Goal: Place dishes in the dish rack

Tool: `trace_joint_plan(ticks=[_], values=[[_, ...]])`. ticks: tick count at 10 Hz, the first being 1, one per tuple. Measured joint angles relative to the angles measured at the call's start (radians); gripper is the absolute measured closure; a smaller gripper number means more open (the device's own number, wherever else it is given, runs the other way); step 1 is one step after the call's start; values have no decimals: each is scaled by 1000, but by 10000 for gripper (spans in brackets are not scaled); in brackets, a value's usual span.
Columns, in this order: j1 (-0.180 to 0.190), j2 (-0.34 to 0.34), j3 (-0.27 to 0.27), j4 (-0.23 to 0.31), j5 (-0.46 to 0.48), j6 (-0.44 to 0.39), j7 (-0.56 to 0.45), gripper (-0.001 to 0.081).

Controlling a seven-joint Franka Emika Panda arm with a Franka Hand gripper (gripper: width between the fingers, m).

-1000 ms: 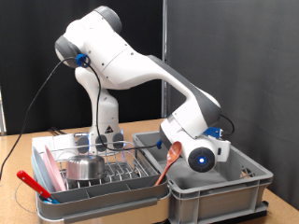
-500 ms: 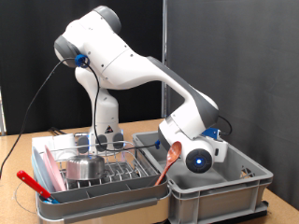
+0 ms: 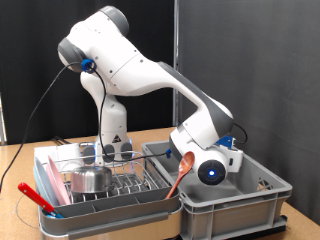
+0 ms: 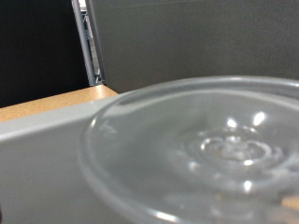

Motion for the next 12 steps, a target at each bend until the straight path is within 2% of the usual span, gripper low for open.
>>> trace_joint_plan(ticks=[10,11,12], values=[[0,0,-1,-12,0,-27,2,-3],[0,0,-1,-12,0,-27,2,12],[0,0,-1,-12,0,-27,3,147]])
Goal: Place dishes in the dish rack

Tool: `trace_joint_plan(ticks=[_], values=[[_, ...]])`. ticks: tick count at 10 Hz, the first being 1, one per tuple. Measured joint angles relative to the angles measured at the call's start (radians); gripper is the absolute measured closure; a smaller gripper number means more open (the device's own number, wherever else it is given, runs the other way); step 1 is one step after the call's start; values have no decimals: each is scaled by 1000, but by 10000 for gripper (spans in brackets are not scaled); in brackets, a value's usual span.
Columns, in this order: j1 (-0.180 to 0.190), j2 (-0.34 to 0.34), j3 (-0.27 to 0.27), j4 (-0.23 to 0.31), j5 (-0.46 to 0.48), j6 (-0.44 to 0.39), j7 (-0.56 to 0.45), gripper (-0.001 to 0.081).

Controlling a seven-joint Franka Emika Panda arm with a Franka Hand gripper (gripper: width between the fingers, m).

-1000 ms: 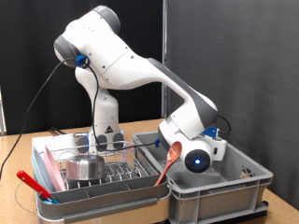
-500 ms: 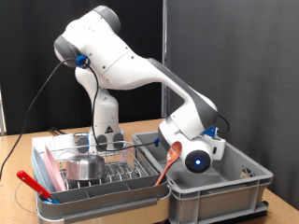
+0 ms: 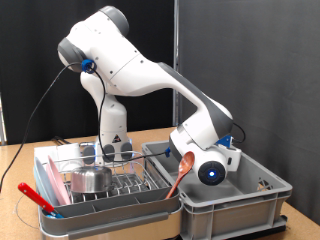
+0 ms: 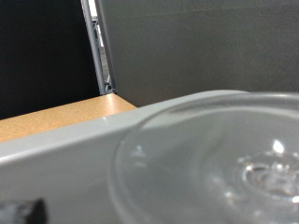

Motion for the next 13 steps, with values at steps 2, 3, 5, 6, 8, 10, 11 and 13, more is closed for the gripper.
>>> trace_joint_plan(ticks=[2,3,5,6,8,10,11,13], values=[[1,0,-1,2,0,5,9,282],[2,0,-2,4,0,8,15,466],[4,0,-5,11,1,18,25,602],[4,2,-5,13,1,23,29,751],[5,5,-5,21,2,24,34,794],[5,16,-6,30,2,24,36,801],[5,20,-7,34,2,24,36,802],[5,23,-7,38,2,24,36,802]])
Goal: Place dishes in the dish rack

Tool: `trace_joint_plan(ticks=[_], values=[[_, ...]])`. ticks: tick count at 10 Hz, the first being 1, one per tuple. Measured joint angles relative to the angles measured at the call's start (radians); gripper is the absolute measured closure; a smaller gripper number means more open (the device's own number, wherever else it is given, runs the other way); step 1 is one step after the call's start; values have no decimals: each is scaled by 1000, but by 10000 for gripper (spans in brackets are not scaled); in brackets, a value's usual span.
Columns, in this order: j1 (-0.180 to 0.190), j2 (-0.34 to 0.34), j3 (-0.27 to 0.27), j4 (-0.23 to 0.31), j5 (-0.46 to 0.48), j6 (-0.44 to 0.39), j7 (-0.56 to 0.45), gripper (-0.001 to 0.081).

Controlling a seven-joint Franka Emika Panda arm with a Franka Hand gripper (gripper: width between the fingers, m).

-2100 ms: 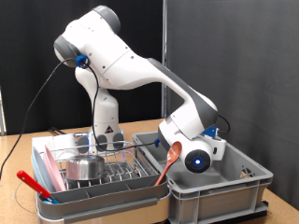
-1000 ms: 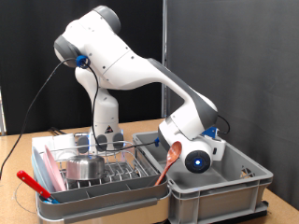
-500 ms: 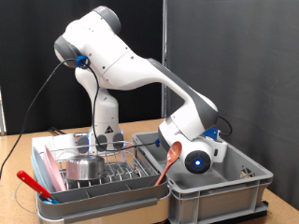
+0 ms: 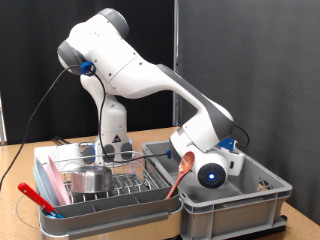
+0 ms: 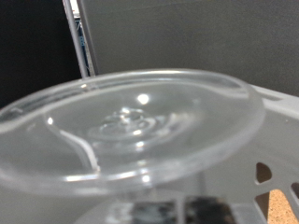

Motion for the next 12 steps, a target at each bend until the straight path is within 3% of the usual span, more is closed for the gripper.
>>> trace_joint_plan(ticks=[1,2,3,4,5,6,7,8,9,12], values=[[0,0,0,2,0,0,0,722],[0,1,-1,4,0,0,0,722],[1,1,-1,6,0,0,1,533],[1,1,-1,7,0,0,1,397],[3,1,-2,8,0,-4,3,397],[6,1,-2,9,0,-13,6,202],[7,1,-3,9,-1,-31,6,202],[9,1,-3,8,-3,-49,6,72],[11,1,-3,4,-8,-62,6,19],[11,1,-6,-15,-21,-68,12,-1]])
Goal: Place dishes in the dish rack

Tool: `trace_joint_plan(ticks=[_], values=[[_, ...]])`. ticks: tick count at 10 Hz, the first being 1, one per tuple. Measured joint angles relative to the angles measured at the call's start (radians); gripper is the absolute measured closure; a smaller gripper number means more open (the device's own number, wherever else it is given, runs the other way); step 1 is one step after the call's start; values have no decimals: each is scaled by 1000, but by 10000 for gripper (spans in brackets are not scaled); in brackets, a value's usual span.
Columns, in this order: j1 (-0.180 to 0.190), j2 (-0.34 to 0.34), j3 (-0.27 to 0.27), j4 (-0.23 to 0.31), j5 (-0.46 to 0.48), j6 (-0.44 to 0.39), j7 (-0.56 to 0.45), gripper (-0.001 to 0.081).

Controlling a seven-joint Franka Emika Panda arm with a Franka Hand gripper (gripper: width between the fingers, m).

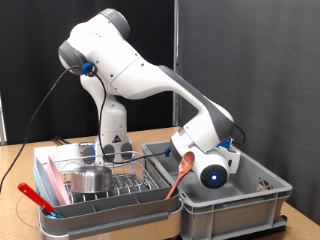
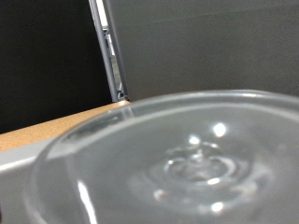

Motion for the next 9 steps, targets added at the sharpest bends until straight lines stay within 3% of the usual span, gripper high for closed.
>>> trace_joint_plan(ticks=[7,8,9], values=[[-1,-1,-1,-16,-3,-2,1,27],[-1,-1,-1,-16,-3,-1,1,208],[-1,-1,-1,-16,-3,-1,1,208]])
